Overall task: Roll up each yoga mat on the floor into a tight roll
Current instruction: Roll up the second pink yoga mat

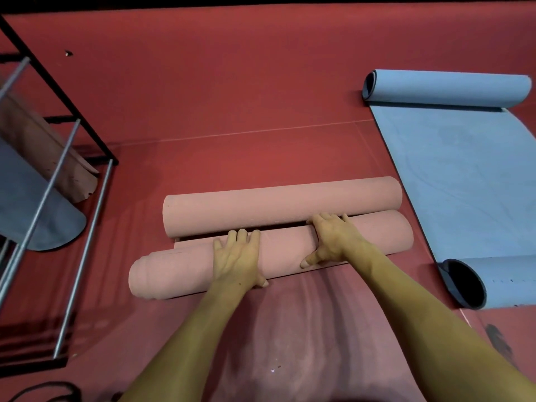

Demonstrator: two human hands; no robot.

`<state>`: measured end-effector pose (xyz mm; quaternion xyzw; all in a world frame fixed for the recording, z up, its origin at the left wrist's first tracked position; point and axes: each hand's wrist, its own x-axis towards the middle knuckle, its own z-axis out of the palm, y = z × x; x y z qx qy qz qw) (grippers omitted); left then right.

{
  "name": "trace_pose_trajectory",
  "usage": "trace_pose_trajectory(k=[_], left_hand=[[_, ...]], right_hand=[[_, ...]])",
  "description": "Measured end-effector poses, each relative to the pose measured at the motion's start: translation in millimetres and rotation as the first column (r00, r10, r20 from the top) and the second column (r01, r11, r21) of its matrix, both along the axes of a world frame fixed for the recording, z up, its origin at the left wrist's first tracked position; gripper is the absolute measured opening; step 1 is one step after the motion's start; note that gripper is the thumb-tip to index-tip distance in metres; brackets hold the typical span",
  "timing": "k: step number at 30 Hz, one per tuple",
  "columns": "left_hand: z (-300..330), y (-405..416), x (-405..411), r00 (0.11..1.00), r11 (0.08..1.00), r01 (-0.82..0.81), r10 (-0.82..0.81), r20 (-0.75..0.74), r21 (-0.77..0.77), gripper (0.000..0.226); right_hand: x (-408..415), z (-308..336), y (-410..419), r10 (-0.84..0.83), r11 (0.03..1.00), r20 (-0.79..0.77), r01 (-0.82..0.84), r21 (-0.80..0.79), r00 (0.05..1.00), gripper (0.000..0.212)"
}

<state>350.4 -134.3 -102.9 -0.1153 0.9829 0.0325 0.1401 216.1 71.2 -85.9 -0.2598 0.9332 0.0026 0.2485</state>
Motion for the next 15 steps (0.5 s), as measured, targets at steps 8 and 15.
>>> trace_pose_trajectory(k=[8,15], left_hand=[[-1,-7,-9,0.999,0.999,0.019,-0.020,0.032,0.031,0.110],[17,-32,-7,0.944,0.957,0.033,-0.125,0.306,0.289,0.116]], right_hand=[[6,-11,-11,0.053,0.985,-0.011,-0.051,0.167,0.999,0.155],[9,-3,-7,0.063,0.979,0.174,-0.095,0.181,0.983,0.121]])
